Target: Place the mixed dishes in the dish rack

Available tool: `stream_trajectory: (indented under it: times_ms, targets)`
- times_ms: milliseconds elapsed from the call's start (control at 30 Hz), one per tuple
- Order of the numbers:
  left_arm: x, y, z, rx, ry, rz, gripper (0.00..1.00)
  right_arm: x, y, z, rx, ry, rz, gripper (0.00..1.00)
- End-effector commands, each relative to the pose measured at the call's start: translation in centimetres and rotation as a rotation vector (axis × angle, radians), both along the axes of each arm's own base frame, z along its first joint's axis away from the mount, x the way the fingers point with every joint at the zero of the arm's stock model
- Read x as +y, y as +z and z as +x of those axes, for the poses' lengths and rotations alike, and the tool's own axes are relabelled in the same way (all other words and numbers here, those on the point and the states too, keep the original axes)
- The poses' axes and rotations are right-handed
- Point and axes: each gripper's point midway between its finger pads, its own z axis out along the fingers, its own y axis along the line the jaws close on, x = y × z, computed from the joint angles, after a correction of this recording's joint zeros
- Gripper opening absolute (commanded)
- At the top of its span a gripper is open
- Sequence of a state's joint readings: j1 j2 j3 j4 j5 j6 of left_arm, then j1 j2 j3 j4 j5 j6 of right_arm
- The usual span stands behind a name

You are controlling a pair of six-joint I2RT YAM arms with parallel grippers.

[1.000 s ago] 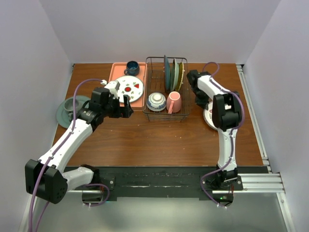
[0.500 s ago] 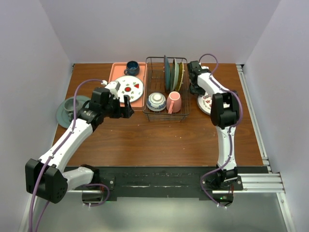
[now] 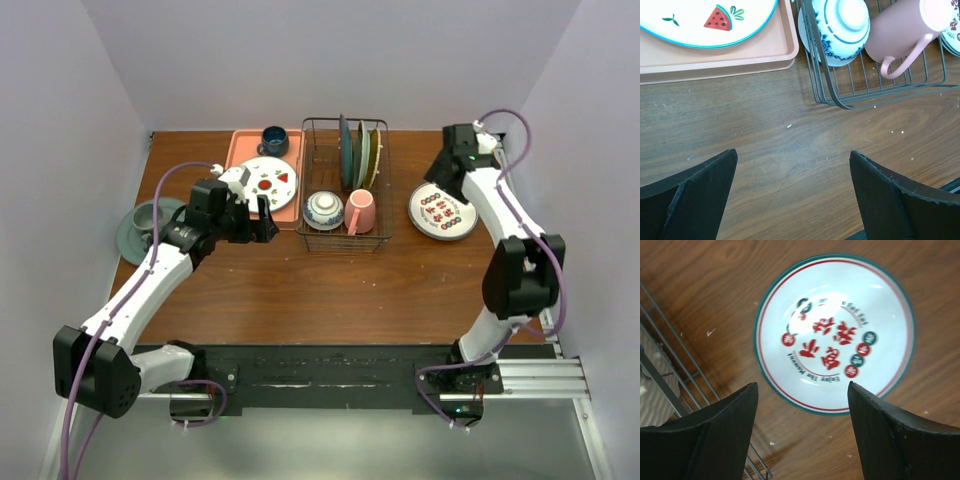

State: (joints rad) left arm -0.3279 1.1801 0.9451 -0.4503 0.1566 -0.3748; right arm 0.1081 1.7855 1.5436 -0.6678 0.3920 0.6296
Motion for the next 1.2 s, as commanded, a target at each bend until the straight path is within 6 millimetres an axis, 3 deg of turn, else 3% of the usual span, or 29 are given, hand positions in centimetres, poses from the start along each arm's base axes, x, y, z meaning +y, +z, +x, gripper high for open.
stream_trajectory:
  times_ms: [0, 167, 267, 533, 667, 733, 867, 967, 1167]
  targets:
    - [-0.8, 2.2, 0.7, -0.051, -0.027, -0.039, 1.00, -3.1, -0.6, -2.5, -0.031, -0.140, 0.037, 0.75]
    - [-1.2, 2.4, 0.7, -0.053, -0.040, -0.051, 1.00, -5.7, -3.7, -5.7, 0.007, -0.241, 0.119, 0.75]
    - [-1.3, 2.8, 0.7, -0.062, -0.045, -0.059, 1.00, -5.6, -6.2, -6.7, 0.015, -0.243, 0.195, 0.75]
    - [-2.1, 3.3, 0.9, -0.061, -0.070, -0.096, 1.00, -5.6, -9.5, -6.4, 0.003, -0.255, 0.255, 0.72]
    - [-2.3, 3.3, 0.9, -0.058, -0.072, -0.108, 1.00, -5.7, -11.5, -7.7, -0.002, -0.282, 0.277, 0.69]
    - [-2.5, 3.2, 1.0, -0.053, -0.077, -0.112, 1.00, -5.6, -11.8, -7.4, -0.045, -0.283, 0.298, 0.68]
    - [-2.7, 3.2, 1.1, -0.044, -0.085, -0.120, 1.00, -4.9, -13.5, -8.7, -0.059, -0.315, 0.359, 0.62]
    - [-2.8, 3.2, 1.1, -0.042, -0.087, -0.122, 1.00, -4.5, -14.2, -9.6, -0.072, -0.336, 0.386, 0.50]
    - [-2.8, 3.0, 1.0, -0.037, -0.087, -0.125, 1.00, -4.5, -14.0, -11.7, -0.052, -0.361, 0.378, 0.40]
